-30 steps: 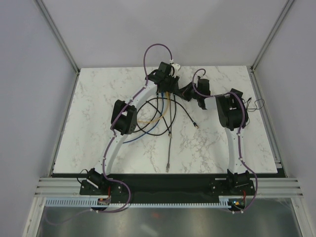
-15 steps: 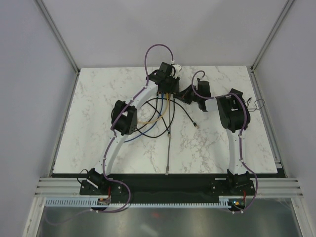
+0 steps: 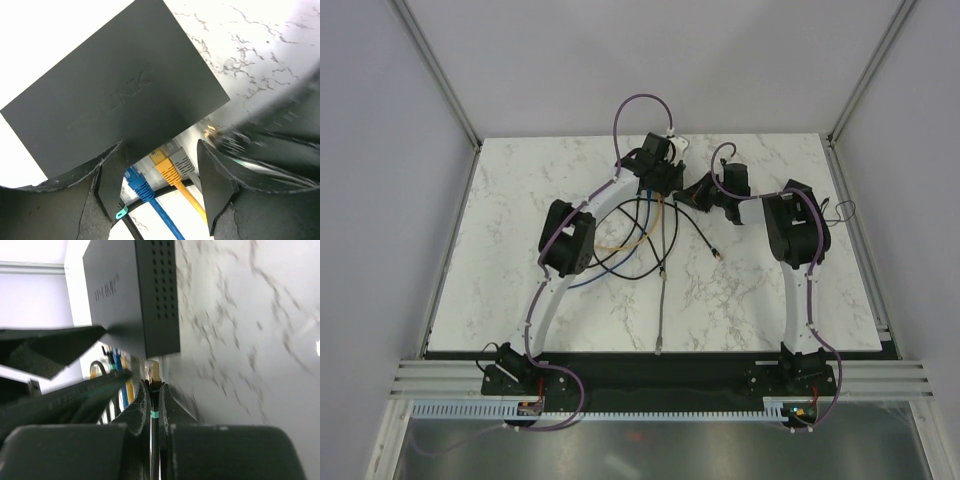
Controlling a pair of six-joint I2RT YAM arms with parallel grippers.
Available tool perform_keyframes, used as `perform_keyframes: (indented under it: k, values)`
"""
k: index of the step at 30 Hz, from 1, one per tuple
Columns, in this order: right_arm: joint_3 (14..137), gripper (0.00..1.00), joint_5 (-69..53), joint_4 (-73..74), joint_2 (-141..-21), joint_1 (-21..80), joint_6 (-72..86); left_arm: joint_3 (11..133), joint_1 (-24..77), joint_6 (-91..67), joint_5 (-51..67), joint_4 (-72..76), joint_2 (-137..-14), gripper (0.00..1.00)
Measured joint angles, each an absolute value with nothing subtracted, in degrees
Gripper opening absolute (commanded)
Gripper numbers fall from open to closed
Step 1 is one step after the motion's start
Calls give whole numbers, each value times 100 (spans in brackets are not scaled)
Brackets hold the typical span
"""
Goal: Pull the plug from the switch port
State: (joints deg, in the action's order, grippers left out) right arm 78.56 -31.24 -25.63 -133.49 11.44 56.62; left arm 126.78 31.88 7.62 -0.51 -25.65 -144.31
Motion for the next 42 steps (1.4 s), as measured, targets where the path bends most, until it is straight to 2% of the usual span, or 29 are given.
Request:
perform_keyframes:
  k: [6, 13, 18, 23, 26, 30, 33, 40, 42]
  values:
    - [6912, 0, -3122, -2652, -12728, 1094, 5570, 12805, 3146, 550, -121, -2613, -14497, 66]
    - [5933, 0, -2967, -1848, -11574, 1181, 5238, 10796, 2818, 27, -268, -1409, -13397, 72]
    - [5413, 0, -2689, -635, -9856, 1369, 4670, 9730, 2373, -414, -443, -773, -12652, 72]
    - [5682, 0, -1664, 1125, -7942, 1135, 3896, 9317, 2045, -707, -720, -320, -12298, 72]
    - [6423, 0, -751, 2316, -7295, 836, 3474, 8993, 2045, -799, -845, -43, -12116, 72]
    - [8042, 0, 1039, 3726, -6949, 576, 2950, 8702, 2110, -919, -869, 211, -11992, 72]
    - [9378, 0, 2060, 4497, -6949, 475, 2681, 8549, 2145, -1009, -862, 314, -11942, 72]
    - [13498, 0, 3986, 5815, -7686, 460, 2112, 8423, 2150, -1131, -838, 364, -11874, 72]
    - [14029, 0, 4353, 5861, -7773, 458, 1944, 8423, 2150, -1135, -799, 373, -11865, 72]
